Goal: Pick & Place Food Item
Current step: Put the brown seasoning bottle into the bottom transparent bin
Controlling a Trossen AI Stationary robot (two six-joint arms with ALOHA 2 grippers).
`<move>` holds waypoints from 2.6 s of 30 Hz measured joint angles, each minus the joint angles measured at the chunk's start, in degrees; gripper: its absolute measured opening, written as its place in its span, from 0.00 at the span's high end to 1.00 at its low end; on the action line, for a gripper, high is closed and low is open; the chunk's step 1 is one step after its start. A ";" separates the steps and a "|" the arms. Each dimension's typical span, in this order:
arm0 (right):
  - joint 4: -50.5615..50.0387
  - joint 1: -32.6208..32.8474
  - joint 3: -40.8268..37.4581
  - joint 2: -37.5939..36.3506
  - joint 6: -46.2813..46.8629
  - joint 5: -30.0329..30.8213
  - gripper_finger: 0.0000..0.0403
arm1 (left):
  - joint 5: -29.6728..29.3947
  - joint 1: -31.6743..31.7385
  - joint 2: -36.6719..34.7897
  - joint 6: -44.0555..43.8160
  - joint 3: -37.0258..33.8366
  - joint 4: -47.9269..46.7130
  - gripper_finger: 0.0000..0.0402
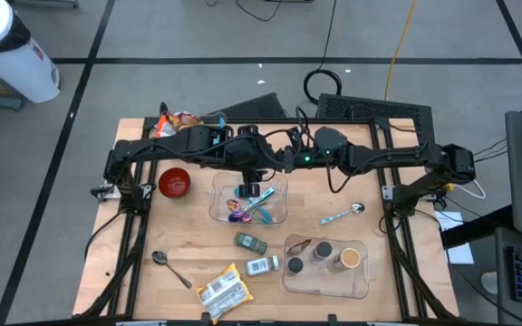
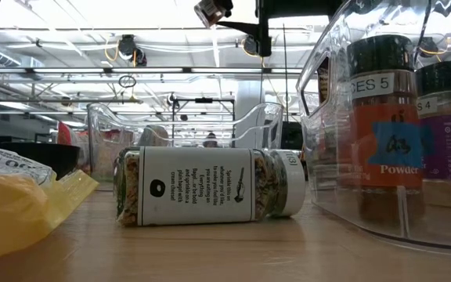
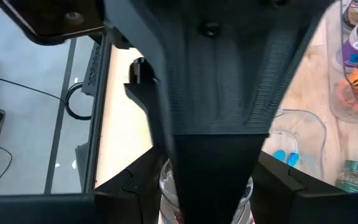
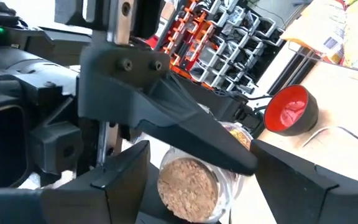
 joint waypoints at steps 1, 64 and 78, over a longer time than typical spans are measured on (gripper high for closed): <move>-0.18 0.00 0.00 0.00 0.00 0.00 0.34 | -0.27 0.01 0.00 0.01 0.00 0.00 0.55; -0.14 0.35 0.07 0.09 2.23 -2.05 0.60 | -2.75 -0.05 0.48 1.21 0.04 2.25 0.42; -0.51 0.31 0.07 0.09 1.70 -3.53 0.60 | -2.39 -0.24 0.48 -0.34 0.04 1.41 0.45</move>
